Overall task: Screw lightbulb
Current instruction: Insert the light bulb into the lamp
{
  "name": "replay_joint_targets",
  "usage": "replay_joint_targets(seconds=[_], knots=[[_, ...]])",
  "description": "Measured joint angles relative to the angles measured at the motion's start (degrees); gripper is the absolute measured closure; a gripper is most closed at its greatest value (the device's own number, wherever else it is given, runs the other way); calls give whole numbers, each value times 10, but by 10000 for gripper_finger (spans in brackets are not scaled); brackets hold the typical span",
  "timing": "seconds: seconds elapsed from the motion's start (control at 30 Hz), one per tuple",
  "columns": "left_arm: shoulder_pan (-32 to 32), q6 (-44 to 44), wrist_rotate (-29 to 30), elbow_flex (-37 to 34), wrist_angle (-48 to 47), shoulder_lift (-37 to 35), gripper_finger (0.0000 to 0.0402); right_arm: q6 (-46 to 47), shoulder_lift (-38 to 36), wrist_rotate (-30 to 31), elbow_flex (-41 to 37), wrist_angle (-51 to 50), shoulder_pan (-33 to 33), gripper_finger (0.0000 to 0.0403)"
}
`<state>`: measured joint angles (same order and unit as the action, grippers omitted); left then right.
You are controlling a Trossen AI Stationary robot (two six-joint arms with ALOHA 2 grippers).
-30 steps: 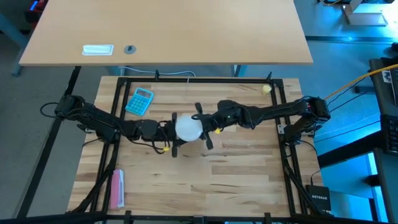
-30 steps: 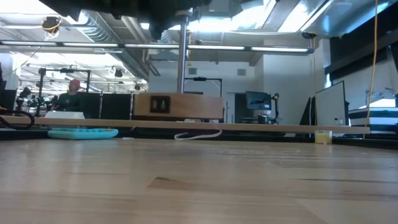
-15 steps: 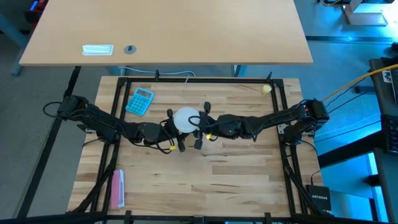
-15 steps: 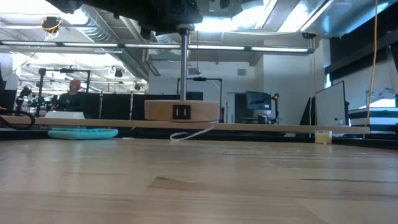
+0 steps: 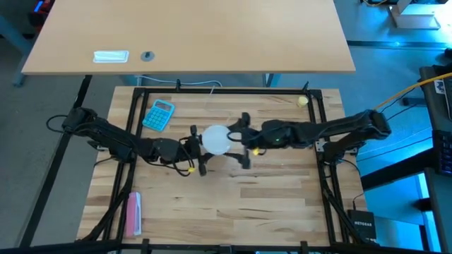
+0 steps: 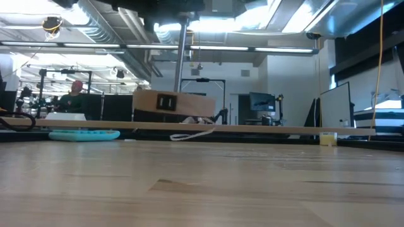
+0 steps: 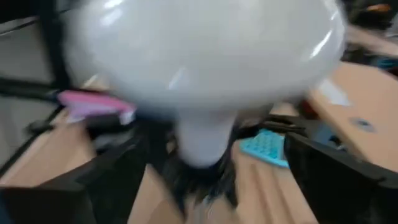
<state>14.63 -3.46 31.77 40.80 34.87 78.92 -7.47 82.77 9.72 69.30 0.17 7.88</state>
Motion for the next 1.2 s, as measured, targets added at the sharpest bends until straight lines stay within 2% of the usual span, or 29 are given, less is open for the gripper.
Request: replay_joint_targets(seconds=[0.1,0.2,0.3,0.43,0.6,0.7,0.83,0.93,1.03,1.1,1.2], knots=[[-5,2,-45,0,4,-9,252,0,-13,-120,0,-32,-19,14],[-17,18,-130,0,8,-10,252,0,-1,-224,-10,22,-36,27],[-31,37,-209,-1,8,-10,252,-12,28,-255,-16,107,-49,48],[-44,52,-254,-1,10,-10,252,-16,74,-349,-15,210,-62,72],[-55,63,-297,-1,6,-9,252,-9,117,-416,12,225,-61,98],[-55,65,-324,-2,4,-9,252,-15,120,-435,18,217,-61,129],[-55,73,-331,-2,4,-9,252,-23,120,-427,20,214,-61,197],[-55,75,-329,-2,-1,-9,252,-32,118,-393,20,198,-61,263],[-56,73,-303,-2,-8,-11,252,-38,109,-342,21,166,-60,260],[-52,69,-264,-2,-15,-13,252,-48,98,-299,21,136,-59,260],[-39,48,-170,-2,-19,-19,252,-36,91,-174,21,134,-46,260]])
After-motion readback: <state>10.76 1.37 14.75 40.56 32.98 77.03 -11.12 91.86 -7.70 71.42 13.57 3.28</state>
